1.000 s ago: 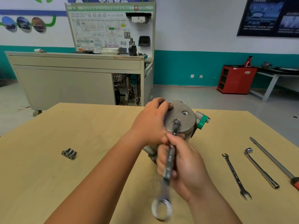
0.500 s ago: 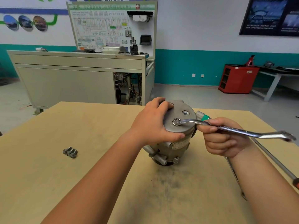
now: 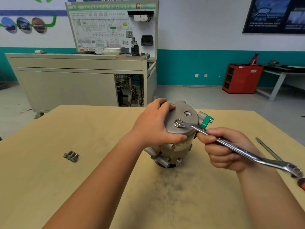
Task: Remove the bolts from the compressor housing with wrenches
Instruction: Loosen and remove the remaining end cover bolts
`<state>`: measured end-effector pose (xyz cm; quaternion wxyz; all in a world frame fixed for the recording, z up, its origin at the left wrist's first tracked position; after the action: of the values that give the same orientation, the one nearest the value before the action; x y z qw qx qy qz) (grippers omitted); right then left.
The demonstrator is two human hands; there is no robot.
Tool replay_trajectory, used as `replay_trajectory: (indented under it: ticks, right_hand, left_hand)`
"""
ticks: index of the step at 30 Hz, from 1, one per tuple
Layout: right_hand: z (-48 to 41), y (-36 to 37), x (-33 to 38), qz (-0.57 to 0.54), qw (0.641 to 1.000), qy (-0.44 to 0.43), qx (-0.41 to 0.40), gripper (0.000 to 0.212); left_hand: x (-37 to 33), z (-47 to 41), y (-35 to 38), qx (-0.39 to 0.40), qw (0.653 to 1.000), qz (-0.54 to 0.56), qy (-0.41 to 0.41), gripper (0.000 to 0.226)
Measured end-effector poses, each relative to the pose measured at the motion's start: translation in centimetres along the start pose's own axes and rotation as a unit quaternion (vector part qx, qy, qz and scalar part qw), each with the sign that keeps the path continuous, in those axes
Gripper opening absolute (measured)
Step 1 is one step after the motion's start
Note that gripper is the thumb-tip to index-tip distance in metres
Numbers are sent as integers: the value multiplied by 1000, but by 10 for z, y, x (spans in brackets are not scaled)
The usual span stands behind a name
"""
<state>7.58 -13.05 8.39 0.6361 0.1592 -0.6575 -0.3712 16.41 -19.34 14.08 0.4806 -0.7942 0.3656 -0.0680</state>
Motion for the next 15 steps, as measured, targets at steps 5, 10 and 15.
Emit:
replay_trajectory:
  ticks: [5,10,15]
  right_hand:
    - [8,-14,13,57,997,50,-25,27]
    - [11,-21,18,87,994,47,-41,24]
    - [29,12,38,67,997,-36,34,19]
  left_hand:
    - [-1,-3,2,6,1000,-4,-1,87]
    - [-3,-5,4,11,1000,-8,2,86]
    - [-3,-5,4,14,1000,-10,5,86]
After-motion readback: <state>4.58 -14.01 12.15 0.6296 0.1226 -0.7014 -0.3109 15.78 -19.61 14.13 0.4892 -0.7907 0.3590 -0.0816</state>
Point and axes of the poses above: each hand's wrist, its own z-axis away from the middle knuckle, its own y-axis out of the palm, x = y × z, the point moved 10 cm from there along -z, towards the middle knuckle, and after that the axes turned 8 degrees about y, right-handed, at the moved point
